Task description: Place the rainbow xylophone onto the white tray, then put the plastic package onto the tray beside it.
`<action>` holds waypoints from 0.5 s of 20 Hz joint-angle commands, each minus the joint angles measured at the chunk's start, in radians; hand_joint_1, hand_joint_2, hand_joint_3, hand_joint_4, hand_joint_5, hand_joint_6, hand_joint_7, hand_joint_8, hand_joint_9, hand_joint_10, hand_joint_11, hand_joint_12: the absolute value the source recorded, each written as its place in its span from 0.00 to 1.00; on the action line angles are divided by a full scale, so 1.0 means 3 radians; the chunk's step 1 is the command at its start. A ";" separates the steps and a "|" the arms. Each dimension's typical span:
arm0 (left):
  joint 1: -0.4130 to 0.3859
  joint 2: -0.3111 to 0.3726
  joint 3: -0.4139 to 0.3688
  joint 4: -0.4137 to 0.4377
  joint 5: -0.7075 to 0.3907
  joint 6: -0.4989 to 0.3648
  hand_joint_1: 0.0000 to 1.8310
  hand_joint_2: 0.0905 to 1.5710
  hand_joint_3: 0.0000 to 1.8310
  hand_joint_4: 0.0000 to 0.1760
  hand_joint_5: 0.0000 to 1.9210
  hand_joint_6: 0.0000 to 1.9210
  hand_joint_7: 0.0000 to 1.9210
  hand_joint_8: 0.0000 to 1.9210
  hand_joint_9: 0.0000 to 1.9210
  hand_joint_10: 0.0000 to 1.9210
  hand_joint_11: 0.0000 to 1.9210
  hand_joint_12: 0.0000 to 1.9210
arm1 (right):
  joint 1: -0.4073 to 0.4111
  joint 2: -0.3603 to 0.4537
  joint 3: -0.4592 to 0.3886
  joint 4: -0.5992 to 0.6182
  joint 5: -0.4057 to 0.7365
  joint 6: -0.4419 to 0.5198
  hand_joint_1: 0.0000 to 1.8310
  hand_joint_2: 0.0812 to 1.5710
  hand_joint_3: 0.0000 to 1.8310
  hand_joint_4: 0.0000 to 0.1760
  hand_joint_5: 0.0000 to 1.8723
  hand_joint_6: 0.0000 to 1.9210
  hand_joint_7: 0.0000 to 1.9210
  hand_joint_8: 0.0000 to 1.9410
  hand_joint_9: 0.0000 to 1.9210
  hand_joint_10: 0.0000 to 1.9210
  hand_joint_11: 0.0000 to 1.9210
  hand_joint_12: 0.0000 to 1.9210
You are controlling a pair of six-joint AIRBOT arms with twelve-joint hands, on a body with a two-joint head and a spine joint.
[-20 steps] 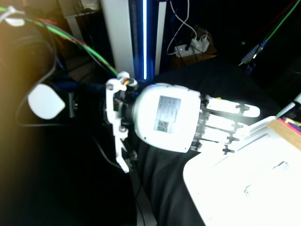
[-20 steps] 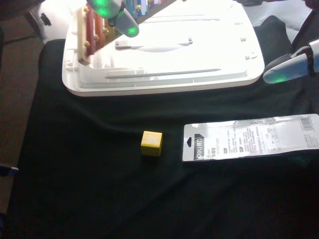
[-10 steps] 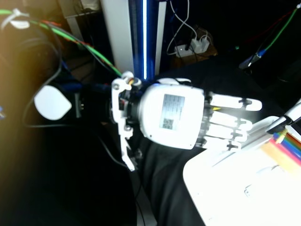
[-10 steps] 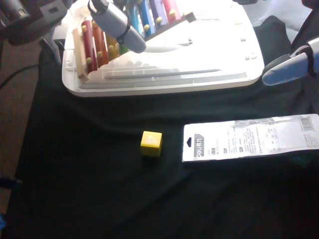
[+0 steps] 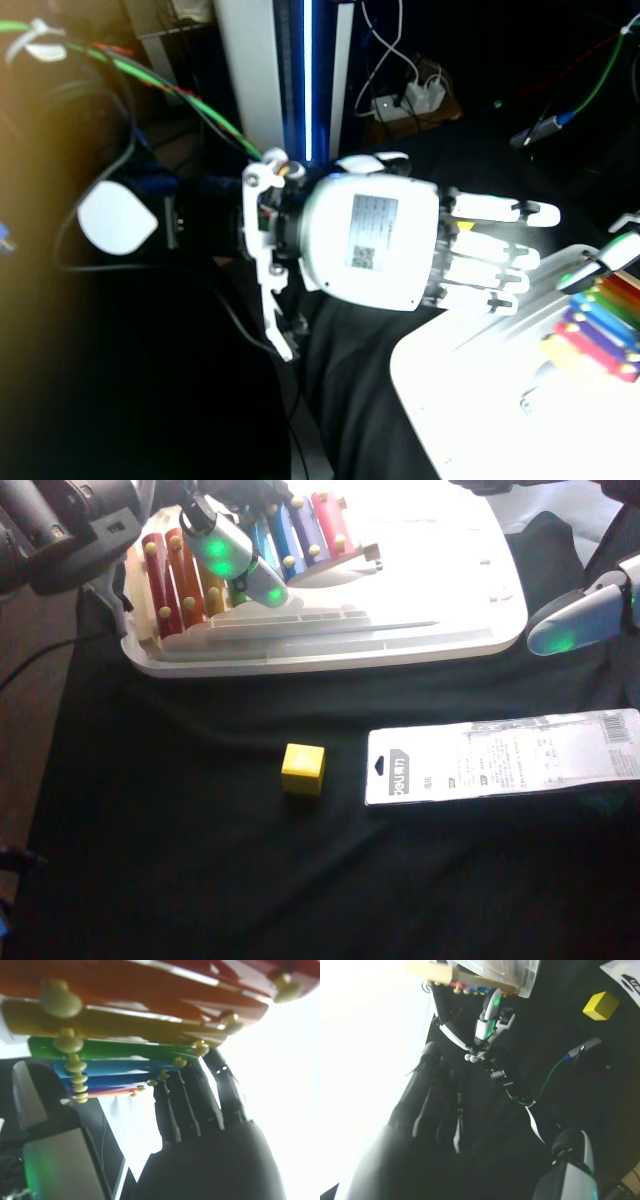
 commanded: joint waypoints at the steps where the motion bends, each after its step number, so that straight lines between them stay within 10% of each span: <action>1: -0.0005 -0.0012 0.0041 -0.0072 -0.0215 0.0016 0.78 0.63 0.00 0.00 0.35 0.00 0.36 0.00 0.36 0.00 0.23 0.40 | 0.0050 -0.0010 0.0005 0.0230 0.0315 0.0019 0.30 0.42 0.00 0.61 0.09 0.00 0.20 0.00 0.24 0.00 0.27 0.01; 10: 0.0023 -0.0182 0.0261 -0.0073 0.0074 0.0014 0.61 0.56 0.00 0.00 0.26 0.00 0.25 0.00 0.24 0.00 0.14 0.38 | 0.0050 -0.0016 0.0006 0.0220 0.0321 0.0019 0.31 0.42 0.00 0.59 0.08 0.00 0.20 0.00 0.23 0.00 0.26 0.01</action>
